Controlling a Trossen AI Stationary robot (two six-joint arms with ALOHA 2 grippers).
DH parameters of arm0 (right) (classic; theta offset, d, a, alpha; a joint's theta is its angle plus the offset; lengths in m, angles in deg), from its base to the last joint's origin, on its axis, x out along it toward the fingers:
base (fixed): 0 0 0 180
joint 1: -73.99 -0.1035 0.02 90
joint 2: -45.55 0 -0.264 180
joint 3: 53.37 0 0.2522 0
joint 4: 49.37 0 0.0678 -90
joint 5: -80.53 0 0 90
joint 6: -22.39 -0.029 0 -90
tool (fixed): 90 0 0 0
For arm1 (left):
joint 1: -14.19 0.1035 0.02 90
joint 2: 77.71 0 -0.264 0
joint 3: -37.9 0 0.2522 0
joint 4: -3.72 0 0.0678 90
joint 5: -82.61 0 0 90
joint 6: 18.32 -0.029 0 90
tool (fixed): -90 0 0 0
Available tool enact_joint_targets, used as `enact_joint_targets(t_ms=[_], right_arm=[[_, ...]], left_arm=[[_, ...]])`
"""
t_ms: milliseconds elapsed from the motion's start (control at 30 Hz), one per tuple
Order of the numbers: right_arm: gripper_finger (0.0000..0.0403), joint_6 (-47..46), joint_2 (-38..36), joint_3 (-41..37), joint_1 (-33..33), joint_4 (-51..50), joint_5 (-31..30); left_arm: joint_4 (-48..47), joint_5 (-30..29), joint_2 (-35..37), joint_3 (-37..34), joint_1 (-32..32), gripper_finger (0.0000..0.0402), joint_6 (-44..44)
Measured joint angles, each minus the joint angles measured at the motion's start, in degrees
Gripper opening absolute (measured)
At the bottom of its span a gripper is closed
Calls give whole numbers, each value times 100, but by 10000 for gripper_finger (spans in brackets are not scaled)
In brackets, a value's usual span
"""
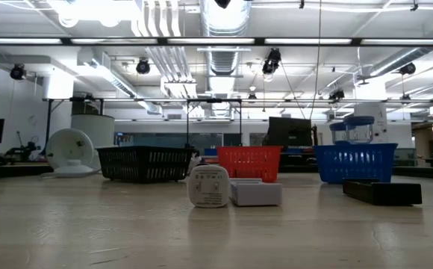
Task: Pick & Place Office items
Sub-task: Put the black hourglass into the blue basket
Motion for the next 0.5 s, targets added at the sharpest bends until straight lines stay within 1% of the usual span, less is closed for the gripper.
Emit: enact_joint_targets(t_ms=[67,167,500], right_arm=[[366,-27,18,60,0,-199,0],[339,-71,61,68,7,-241,-66],[218,-57,-154,-89,17,-262,-117]], left_arm=[[-33,0,-6,-2,-4,171,2],[-33,-6,-6,-1,-7,171,0],[38,-22,-6,0,-4,171,35]])
